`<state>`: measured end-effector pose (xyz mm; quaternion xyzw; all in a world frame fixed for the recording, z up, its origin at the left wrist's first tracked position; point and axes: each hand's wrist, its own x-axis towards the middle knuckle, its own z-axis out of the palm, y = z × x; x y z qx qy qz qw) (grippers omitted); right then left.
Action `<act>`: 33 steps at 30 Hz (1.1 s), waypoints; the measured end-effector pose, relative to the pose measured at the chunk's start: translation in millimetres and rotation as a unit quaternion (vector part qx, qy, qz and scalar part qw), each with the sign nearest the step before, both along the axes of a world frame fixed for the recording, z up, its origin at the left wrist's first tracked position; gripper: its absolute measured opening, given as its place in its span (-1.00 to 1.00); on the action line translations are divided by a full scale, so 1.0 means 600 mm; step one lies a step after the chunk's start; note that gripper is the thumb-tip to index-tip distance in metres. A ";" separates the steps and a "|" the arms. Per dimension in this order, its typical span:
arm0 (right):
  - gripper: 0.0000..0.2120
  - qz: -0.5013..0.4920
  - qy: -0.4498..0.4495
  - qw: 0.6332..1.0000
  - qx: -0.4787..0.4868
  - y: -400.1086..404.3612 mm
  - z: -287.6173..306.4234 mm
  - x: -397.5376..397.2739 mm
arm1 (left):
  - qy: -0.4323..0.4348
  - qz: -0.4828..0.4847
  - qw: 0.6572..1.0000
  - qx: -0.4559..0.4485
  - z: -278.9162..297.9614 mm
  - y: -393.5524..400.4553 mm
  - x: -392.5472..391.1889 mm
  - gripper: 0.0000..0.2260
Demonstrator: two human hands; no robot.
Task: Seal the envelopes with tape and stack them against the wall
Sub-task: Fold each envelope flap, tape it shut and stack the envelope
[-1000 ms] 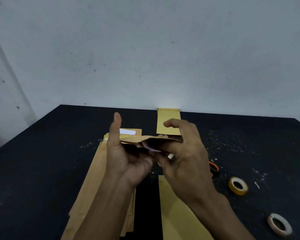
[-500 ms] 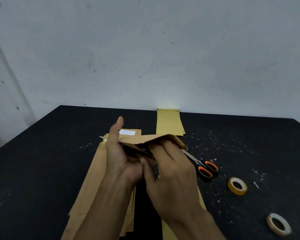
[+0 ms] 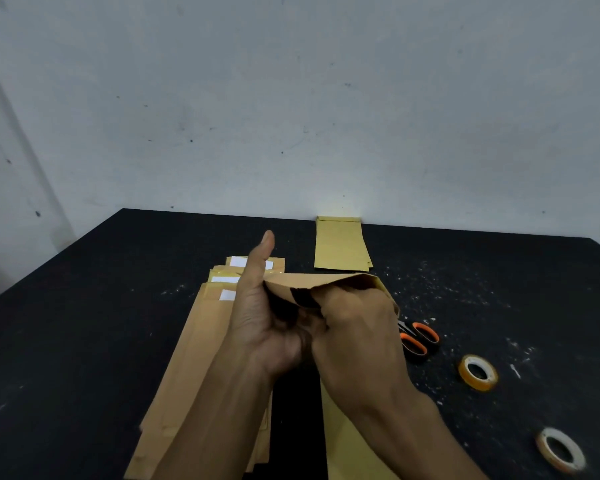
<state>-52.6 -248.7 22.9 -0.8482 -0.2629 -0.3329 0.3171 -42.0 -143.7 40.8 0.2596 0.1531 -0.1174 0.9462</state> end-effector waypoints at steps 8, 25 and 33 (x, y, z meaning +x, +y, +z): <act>-0.85 -0.007 0.026 0.999 0.036 -0.019 0.015 -0.002 | -0.019 -0.001 0.995 0.101 0.004 0.002 -0.012 -0.33; -0.74 0.024 0.048 0.976 0.209 -0.116 0.064 -0.005 | -0.318 0.046 0.724 0.611 0.057 0.039 -0.021 -0.92; -0.63 0.165 0.365 0.801 0.446 -0.135 0.075 0.002 | -0.277 -0.013 0.844 0.459 0.038 0.039 -0.032 -0.74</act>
